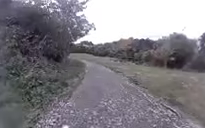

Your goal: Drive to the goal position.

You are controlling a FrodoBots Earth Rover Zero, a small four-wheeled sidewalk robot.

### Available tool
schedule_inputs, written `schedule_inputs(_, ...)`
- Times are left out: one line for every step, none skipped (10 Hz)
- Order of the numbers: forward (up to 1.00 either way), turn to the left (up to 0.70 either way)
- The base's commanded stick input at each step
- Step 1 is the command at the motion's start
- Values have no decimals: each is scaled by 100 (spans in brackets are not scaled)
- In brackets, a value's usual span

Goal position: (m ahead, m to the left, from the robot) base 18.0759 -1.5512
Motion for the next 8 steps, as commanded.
schedule_inputs(85, 0)
schedule_inputs(85, 0)
schedule_inputs(85, 0)
schedule_inputs(85, -1)
schedule_inputs(85, -6)
schedule_inputs(85, -11)
schedule_inputs(85, -14)
schedule_inputs(85, -4)
